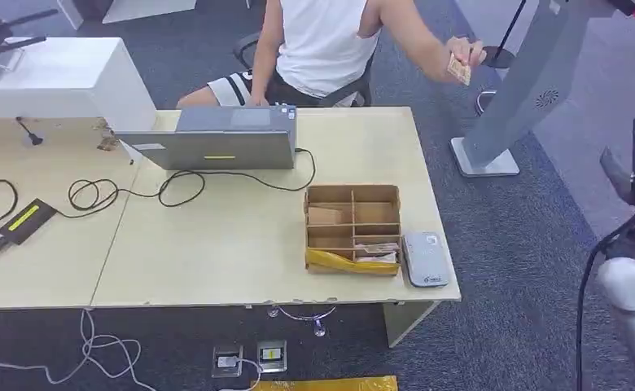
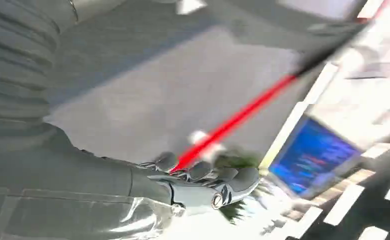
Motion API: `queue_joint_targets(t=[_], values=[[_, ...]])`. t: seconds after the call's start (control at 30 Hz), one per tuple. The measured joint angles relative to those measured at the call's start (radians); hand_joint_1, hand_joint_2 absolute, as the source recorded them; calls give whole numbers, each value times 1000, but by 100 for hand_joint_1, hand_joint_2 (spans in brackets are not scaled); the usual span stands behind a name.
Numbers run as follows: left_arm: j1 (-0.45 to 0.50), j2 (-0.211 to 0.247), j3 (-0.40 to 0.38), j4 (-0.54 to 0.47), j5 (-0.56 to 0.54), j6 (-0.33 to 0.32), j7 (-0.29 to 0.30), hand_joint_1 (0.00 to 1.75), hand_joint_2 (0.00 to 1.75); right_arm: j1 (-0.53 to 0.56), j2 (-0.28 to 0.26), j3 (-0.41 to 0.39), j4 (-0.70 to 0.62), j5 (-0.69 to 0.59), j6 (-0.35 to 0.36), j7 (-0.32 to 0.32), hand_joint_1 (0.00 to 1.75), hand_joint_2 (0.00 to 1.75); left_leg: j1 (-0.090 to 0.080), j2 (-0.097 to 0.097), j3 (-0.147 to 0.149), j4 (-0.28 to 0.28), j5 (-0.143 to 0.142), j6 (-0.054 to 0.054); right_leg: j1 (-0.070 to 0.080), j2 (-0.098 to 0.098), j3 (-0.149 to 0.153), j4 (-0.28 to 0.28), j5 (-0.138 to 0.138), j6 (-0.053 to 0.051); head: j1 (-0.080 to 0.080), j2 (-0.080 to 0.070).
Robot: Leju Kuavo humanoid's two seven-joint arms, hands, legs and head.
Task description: Pass the card to the sensor for recognition and then transmit it.
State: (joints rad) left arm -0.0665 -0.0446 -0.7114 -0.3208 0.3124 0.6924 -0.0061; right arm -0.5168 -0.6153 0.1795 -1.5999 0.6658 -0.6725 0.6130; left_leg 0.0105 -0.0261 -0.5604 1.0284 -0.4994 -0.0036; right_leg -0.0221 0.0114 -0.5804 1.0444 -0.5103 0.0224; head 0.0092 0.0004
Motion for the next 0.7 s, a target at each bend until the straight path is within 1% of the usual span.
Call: queue_joint_targets(t=[0.1,0.17,0.23,0.3,0.4,0.53,0.6,0.7], values=[[1,-4,21,0,-20,0,-3,0,175,-111,5,123,-14,105,63,-27,0,175,0,-2,0,0,0,0,0,-2,0,0,0,0,0,0],[1,-4,27,0,-28,0,-2,0,175,-161,12,199,-16,194,124,-39,0,175,1,-5,-1,0,0,0,1,-5,0,0,0,0,1,0],[2,-4,28,-2,-27,0,-1,0,175,-204,28,283,-14,269,195,-52,0,175,1,-6,-3,0,0,0,1,-5,0,1,-1,-1,1,0],[2,-3,28,-4,-17,0,4,0,175,-235,51,353,-8,298,241,-69,0,175,1,-5,-2,0,0,0,1,-5,-1,1,-1,-1,0,0],[3,-1,28,-10,-7,0,7,0,175,-269,81,444,13,308,254,-75,0,175,1,-7,-3,0,0,0,1,-7,-2,1,-1,-1,0,0],[5,2,26,-13,12,-2,11,0,175,-307,109,528,42,315,292,-102,0,175,1,-7,-4,0,0,0,1,-7,-2,1,-1,-1,1,0],[4,4,21,-18,30,-3,22,0,175,-326,135,573,76,336,317,-125,0,175,1,-7,-4,0,0,0,1,-7,-2,0,-1,-1,1,0],[2,8,8,-20,50,-3,30,0,175,-350,177,629,133,354,334,-142,0,175,1,-7,-4,0,0,0,1,-7,-3,0,-1,-1,0,0]])
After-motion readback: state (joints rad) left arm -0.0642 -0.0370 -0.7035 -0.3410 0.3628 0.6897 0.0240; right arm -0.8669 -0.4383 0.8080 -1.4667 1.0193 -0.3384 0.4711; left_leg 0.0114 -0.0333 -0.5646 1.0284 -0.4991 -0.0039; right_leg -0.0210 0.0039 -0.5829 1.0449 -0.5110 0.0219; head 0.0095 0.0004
